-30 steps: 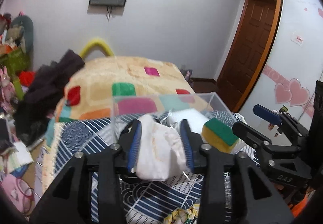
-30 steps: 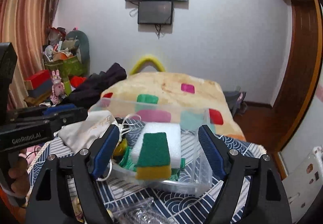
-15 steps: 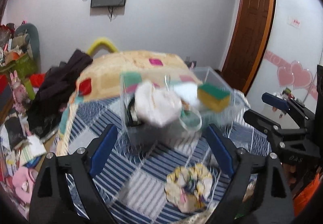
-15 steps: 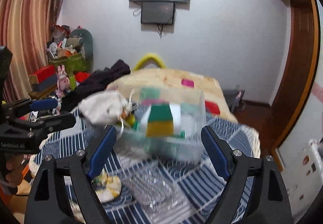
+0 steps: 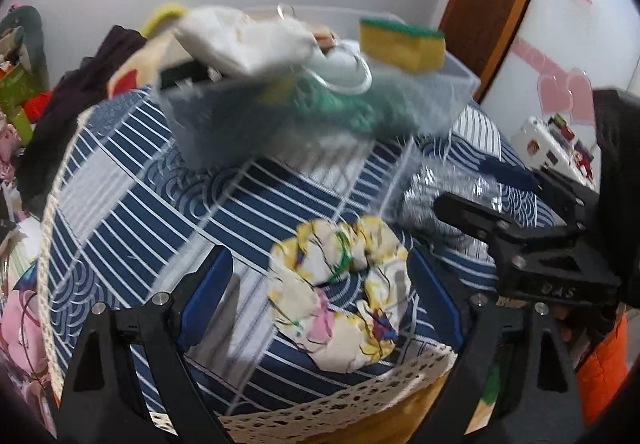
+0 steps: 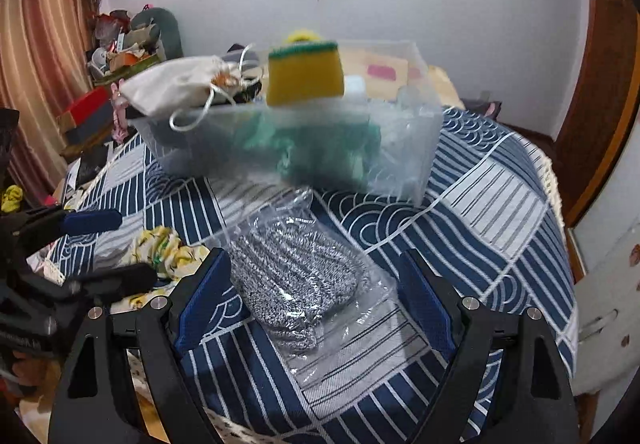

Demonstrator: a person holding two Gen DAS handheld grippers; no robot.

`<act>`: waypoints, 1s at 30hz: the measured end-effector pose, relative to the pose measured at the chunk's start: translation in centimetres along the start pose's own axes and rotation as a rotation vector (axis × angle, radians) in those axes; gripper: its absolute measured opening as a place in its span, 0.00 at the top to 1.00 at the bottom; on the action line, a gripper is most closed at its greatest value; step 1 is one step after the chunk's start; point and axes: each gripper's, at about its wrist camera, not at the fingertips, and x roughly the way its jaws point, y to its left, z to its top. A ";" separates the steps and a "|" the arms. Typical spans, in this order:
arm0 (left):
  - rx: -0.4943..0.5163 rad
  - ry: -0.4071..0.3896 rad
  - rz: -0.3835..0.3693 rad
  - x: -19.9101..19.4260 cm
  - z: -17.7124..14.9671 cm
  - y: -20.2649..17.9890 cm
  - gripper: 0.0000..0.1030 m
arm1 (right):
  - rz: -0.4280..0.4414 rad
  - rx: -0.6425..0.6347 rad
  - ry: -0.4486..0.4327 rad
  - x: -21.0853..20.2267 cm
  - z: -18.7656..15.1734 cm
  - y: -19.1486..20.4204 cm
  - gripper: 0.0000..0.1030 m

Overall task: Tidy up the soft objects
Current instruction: 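Grasp the floral scrunchie with the left tool while the right tool grasps the bagged steel wool, then carry the scrunchie and steel wool bag into the clear box and release both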

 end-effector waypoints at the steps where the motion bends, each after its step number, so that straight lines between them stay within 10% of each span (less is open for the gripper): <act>1: 0.003 0.011 -0.003 0.3 -0.1 -0.2 0.13 | 0.008 -0.001 0.010 0.3 -0.3 0.0 0.18; 8: 0.030 0.024 0.013 1.9 -1.1 -0.8 0.23 | 0.037 0.012 0.056 1.7 -1.2 0.0 0.20; 19: 0.052 0.014 -0.043 1.6 -1.0 -1.3 0.78 | 0.065 -0.021 0.044 1.1 -1.5 0.6 0.71; 30: 0.026 -0.039 -0.052 -1.0 -0.6 -0.6 0.85 | 0.081 0.024 -0.005 -0.8 -0.9 0.0 0.77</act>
